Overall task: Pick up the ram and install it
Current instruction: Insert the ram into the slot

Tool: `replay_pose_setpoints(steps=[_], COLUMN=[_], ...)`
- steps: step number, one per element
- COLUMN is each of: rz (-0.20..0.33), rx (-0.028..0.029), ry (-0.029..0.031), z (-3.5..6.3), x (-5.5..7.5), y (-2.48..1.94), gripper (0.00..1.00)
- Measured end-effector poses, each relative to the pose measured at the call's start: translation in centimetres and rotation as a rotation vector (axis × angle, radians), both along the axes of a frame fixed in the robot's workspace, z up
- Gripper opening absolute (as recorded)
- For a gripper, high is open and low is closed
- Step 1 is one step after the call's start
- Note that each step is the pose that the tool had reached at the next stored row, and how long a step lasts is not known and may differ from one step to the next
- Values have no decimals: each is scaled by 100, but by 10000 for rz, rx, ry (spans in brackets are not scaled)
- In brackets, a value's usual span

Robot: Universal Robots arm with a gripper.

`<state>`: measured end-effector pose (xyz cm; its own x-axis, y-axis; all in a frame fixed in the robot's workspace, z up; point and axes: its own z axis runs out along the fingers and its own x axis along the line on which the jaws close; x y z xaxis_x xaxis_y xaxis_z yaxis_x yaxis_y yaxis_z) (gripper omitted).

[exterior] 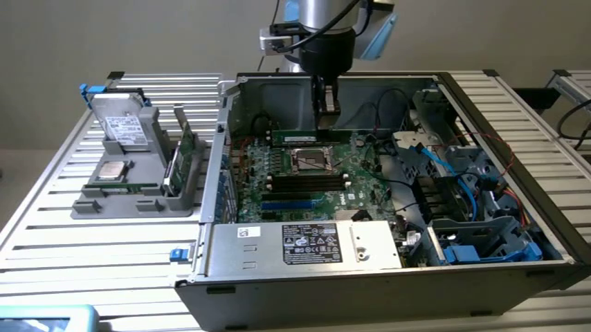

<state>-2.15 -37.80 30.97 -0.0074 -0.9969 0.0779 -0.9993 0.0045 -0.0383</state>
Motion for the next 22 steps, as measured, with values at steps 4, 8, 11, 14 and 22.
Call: replay_pose_setpoints(steps=[4, 8, 11, 14, 22], rz=[1, 1, -1, 0, 3], rx=[-3, -4, -3, -5, 12], ry=[2, 5, 6, 8, 11], z=[-54, -127, -171, -186, -236], x=[0, 0, -1, 0, -1], y=[0, 0, -1, -26, -101], gripper=[14, 14, 14, 14, 14])
